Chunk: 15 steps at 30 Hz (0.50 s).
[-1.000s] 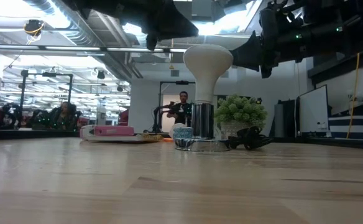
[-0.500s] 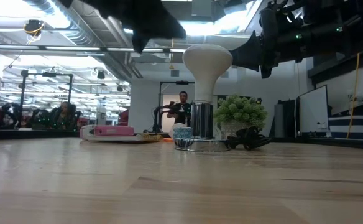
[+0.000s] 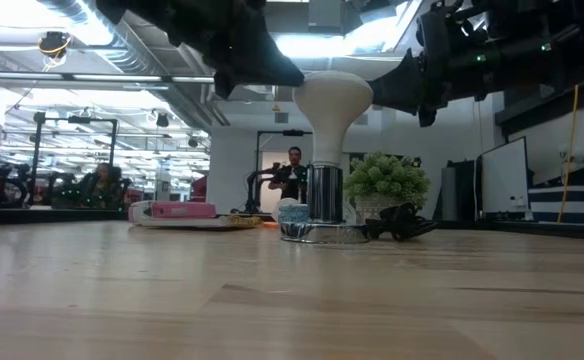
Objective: Screw lightbulb
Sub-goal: Insert the lightbulb into the silver lamp socket
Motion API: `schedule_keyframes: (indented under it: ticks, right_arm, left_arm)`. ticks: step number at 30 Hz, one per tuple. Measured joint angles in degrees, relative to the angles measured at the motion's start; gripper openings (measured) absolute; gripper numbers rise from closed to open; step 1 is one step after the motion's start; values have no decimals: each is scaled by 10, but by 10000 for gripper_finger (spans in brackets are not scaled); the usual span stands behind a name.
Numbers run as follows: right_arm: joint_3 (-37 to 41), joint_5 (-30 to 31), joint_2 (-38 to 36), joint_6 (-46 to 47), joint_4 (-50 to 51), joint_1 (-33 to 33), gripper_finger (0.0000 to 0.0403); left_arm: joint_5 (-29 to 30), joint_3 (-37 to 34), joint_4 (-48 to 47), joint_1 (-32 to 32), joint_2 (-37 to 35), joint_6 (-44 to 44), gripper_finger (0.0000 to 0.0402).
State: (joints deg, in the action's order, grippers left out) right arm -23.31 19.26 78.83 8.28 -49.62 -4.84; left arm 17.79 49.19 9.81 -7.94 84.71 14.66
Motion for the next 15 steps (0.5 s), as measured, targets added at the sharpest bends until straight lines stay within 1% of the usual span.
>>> schedule_keyframes:
  ticks: [4, 12, 15]
  right_arm:
    - [0, -8, -1, 17, 6, 0, 17]
    - [0, -15, -1, 27, 8, 0, 17]
    - [0, -27, -1, 37, 10, 0, 17]
  left_arm:
    - [14, 0, -8, 3, 0, 3, 5]
    - [19, 0, -19, 9, -1, 4, 5]
    - [23, 0, -24, 9, -1, 3, 5]
